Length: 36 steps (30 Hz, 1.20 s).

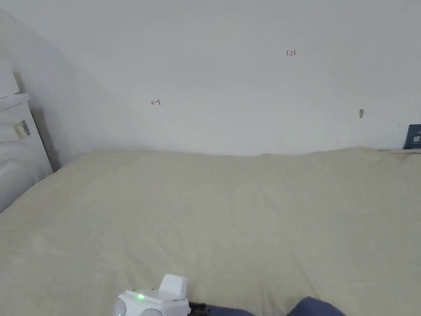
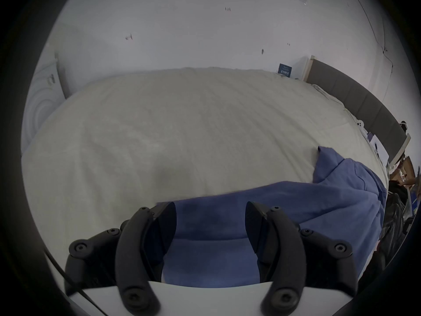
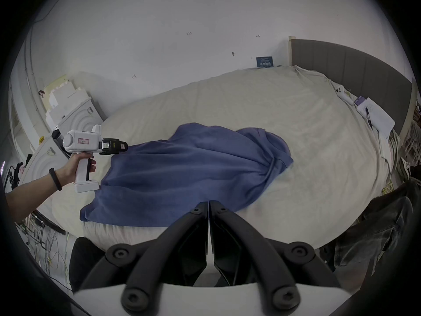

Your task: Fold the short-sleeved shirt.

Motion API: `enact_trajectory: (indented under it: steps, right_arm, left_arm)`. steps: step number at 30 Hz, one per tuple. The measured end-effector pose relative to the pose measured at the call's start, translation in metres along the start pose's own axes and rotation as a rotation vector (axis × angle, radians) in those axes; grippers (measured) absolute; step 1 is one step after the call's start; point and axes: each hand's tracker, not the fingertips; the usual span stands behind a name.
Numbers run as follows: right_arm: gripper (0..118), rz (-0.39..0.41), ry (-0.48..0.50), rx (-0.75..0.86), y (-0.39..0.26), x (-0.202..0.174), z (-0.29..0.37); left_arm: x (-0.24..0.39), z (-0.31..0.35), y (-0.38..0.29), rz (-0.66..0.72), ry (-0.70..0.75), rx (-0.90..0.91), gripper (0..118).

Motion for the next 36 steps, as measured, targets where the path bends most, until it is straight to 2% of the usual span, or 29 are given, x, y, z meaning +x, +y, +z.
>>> enact_trajectory:
  steps: [2, 4, 5, 7, 10, 13, 14, 15, 16, 17, 18, 19, 23, 26, 29, 31, 33, 35, 36]
  right_arm:
    - [1, -0.016, -0.006, -0.004, -0.002, 0.004, -0.003]
    - [1, -0.018, -0.003, -0.016, -0.003, 0.006, -0.006]
    - [1, -0.018, -0.005, -0.018, -0.004, 0.006, -0.008]
    - [1, -0.014, -0.002, -0.024, -0.004, 0.006, -0.012]
    - [1, -0.006, -0.006, -0.022, -0.001, 0.006, -0.015]
    - [5, 0.056, -0.015, -0.008, 0.010, 0.007, -0.018]
    - [14, 0.089, -0.017, 0.003, 0.016, 0.009, -0.021]
    - [31, 0.140, -0.034, 0.012, 0.026, 0.011, -0.025]
    - [52, 0.198, -0.056, 0.019, 0.038, 0.014, -0.030]
    - [79, 0.239, -0.078, 0.028, 0.051, 0.018, -0.038]
    - [93, 0.283, -0.089, 0.017, 0.065, 0.023, -0.050]
    - [98, 0.326, -0.096, 0.003, 0.082, 0.028, -0.062]
    - [98, 0.387, -0.164, -0.022, 0.149, 0.054, -0.116]
    - [96, 0.424, -0.190, -0.159, 0.185, 0.075, -0.171]
    - [86, 0.404, -0.121, -0.263, 0.194, 0.088, -0.209]
    - [85, 0.399, -0.067, -0.323, 0.193, 0.092, -0.229]
    - [85, 0.382, 0.004, -0.393, 0.189, 0.095, -0.245]
    - [85, 0.385, -0.031, -0.424, 0.185, 0.096, -0.259]
    - [83, 0.413, -0.072, -0.454, 0.182, 0.096, -0.266]
  left_arm:
    - [0.005, -0.008, -0.007, -0.027, 0.004, -0.045, 70]
    - [0.017, -0.004, -0.015, -0.120, 0.063, 0.010, 69]
    - [0.023, -0.001, -0.019, -0.140, 0.084, 0.006, 65]
    - [0.027, 0.000, -0.021, -0.135, 0.068, 0.006, 49]
    - [0.040, 0.002, -0.020, -0.170, 0.083, 0.003, 6]
    - [0.050, -0.007, -0.021, -0.239, 0.100, -0.062, 3]
    - [0.048, -0.010, -0.015, -0.233, 0.094, -0.093, 3]
    - [0.045, -0.011, -0.007, -0.191, 0.080, -0.128, 3]
    - [0.041, -0.012, 0.002, -0.120, 0.065, -0.158, 3]
    - [0.036, -0.012, 0.007, -0.072, 0.057, -0.177, 3]
    - [0.033, -0.013, 0.008, -0.057, 0.049, -0.189, 3]
    - [0.031, -0.015, 0.010, -0.063, 0.044, -0.191, 3]
    - [0.024, -0.017, 0.011, -0.014, 0.027, -0.203, 3]
    - [0.019, -0.016, 0.010, 0.017, 0.005, -0.201, 3]
    - [0.015, -0.016, 0.008, 0.041, -0.009, -0.190, 3]
    - [0.017, -0.016, 0.007, 0.044, -0.006, -0.186, 3]
    - [0.027, -0.017, 0.005, -0.027, 0.031, -0.183, 3]
    - [0.032, -0.019, 0.005, -0.049, 0.055, -0.188, 3]
    - [0.032, -0.019, 0.005, -0.043, 0.055, -0.185, 3]
